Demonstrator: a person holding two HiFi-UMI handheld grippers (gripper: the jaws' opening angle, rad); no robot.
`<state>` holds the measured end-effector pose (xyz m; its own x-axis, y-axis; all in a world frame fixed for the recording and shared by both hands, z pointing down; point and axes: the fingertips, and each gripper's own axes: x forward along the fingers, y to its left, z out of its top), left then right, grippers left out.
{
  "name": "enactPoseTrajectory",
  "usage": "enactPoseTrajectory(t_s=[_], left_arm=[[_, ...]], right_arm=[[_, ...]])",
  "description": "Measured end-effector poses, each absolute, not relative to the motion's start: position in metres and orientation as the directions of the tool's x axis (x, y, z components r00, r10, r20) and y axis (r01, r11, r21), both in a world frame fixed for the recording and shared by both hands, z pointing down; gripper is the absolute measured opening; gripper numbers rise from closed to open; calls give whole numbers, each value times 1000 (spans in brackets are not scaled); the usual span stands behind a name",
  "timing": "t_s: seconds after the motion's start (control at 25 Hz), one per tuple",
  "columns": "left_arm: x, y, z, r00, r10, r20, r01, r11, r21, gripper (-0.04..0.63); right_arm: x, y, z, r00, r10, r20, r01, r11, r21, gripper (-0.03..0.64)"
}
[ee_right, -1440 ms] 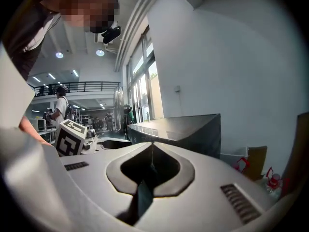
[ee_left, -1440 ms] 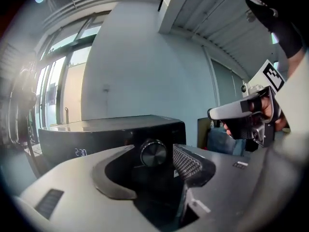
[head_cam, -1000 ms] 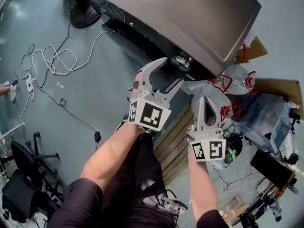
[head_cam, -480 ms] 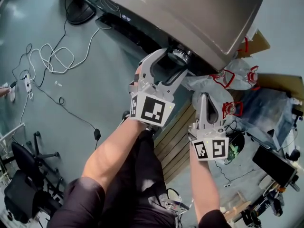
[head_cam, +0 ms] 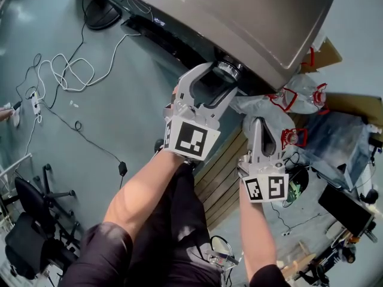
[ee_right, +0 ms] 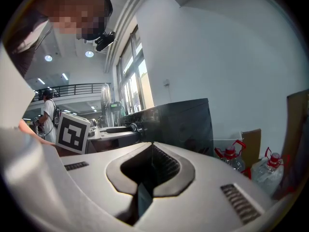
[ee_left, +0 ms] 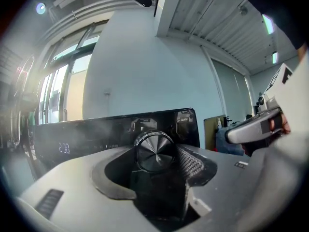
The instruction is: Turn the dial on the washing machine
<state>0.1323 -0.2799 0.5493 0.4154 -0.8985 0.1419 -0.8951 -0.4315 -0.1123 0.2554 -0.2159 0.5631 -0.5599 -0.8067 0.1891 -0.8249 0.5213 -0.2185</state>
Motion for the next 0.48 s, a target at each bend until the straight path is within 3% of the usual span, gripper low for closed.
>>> enactPoseTrajectory(t_s=[0.48], left_arm=[[124, -281, 549, 433, -895, 105, -878, -393, 275, 273]], right_arm=[[259, -214, 566, -552, -810, 199, -829, 509, -231, 23]])
